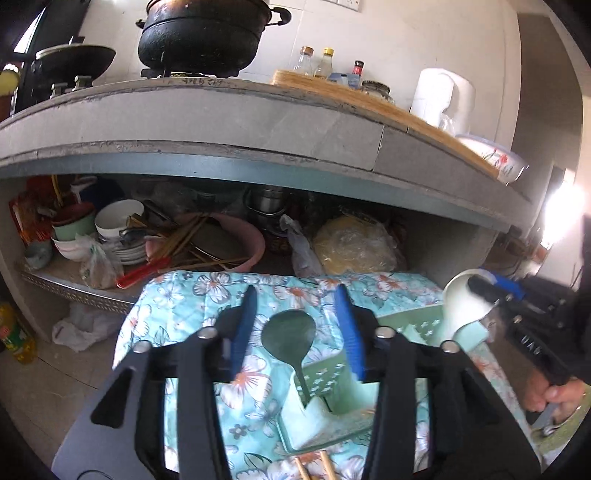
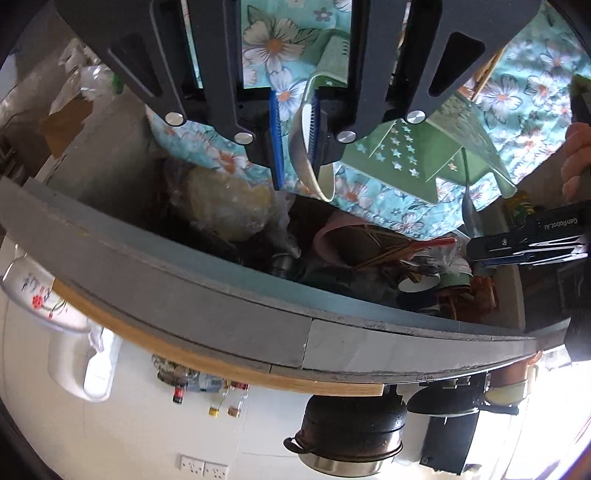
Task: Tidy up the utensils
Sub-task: 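Lift both spoons and drop them into the mint-green holder with both tools, then lower the right tool and grasp the remaining metal spoon, then grasp the second white ceramic spoon with the left tool while the right tool holds the metal spoon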
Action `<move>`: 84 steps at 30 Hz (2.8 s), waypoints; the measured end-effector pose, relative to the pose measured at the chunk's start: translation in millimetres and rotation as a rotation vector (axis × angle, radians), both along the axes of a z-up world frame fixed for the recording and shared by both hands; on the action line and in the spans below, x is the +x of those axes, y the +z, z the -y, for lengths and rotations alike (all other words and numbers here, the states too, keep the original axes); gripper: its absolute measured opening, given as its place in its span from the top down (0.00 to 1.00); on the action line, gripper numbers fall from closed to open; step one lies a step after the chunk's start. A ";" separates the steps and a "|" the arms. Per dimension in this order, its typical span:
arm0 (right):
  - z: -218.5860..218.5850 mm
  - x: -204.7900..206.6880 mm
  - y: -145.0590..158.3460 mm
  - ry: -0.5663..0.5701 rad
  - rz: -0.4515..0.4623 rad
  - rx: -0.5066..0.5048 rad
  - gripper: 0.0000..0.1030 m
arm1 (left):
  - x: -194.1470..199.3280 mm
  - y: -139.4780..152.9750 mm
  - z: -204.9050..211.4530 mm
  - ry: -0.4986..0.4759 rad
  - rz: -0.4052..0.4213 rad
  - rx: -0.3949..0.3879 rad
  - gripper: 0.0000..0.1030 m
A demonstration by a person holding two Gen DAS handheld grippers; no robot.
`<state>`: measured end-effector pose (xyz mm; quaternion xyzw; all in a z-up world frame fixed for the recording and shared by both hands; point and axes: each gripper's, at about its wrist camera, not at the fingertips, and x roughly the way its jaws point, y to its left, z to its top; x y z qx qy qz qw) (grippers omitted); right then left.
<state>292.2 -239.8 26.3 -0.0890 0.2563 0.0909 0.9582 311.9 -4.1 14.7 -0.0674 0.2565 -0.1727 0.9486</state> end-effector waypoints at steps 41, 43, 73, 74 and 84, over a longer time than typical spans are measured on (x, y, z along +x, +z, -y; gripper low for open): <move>39.6 -136.0 -114.0 -0.030 -0.535 0.535 0.56 | -183.1 -79.7 34.8 -0.315 -0.295 -0.105 0.59; 38.9 -131.0 -117.3 -0.045 -0.546 0.532 0.59 | -184.9 -81.1 39.3 -0.319 -0.290 -0.090 0.64; -6.8 -89.6 -115.7 0.094 -0.430 0.181 0.61 | -159.7 -90.5 59.3 -0.298 -0.389 -0.042 0.93; -8.7 -86.5 -118.4 0.100 -0.433 0.171 0.61 | -159.1 -91.3 60.1 -0.300 -0.393 -0.040 0.93; -18.3 -80.8 -135.9 0.081 -0.407 0.054 0.78 | -149.4 -98.3 71.6 -0.298 -0.417 -0.020 0.93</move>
